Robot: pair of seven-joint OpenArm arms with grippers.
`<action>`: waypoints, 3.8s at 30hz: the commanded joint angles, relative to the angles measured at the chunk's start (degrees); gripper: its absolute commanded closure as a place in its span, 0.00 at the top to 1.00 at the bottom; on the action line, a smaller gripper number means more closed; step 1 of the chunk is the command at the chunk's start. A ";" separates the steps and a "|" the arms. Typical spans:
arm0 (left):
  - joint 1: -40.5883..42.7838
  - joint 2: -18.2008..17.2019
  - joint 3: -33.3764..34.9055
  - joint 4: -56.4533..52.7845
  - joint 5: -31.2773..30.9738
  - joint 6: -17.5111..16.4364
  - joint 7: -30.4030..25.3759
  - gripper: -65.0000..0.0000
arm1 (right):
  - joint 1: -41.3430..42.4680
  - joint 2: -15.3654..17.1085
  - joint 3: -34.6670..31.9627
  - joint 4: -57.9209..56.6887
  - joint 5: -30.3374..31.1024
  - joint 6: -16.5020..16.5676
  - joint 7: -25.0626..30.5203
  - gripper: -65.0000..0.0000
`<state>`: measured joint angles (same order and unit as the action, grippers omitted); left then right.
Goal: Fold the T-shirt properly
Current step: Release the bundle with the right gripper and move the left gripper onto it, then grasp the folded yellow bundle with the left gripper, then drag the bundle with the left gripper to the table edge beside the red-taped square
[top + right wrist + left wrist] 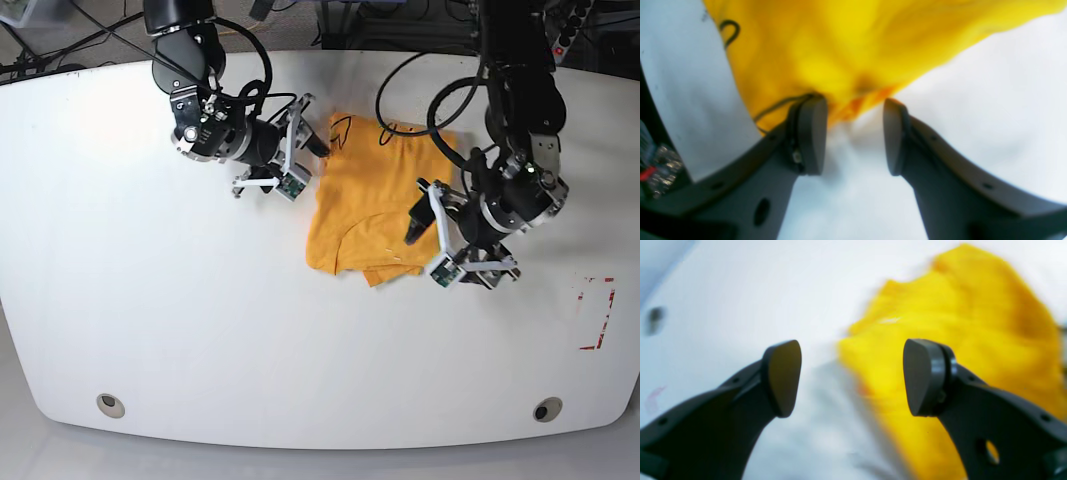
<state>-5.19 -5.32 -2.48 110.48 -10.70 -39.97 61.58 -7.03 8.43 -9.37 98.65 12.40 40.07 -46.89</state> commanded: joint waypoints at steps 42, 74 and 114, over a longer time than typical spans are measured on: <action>19.04 7.65 10.79 -10.65 20.33 30.95 -45.98 0.85 | 0.83 2.61 18.73 0.56 0.48 -0.07 0.52 0.39; 14.11 7.65 7.01 -21.11 12.33 30.95 -50.11 0.85 | 0.92 2.43 18.46 -0.23 0.48 -0.07 0.52 0.39; 7.87 -31.82 -29.56 -55.22 11.71 -0.03 -59.43 0.85 | 1.27 0.50 18.38 1.88 0.48 -0.07 0.52 0.39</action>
<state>3.31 -34.17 -30.76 54.39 1.78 -40.38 3.40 -6.35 8.36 8.84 98.50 12.16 39.92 -47.75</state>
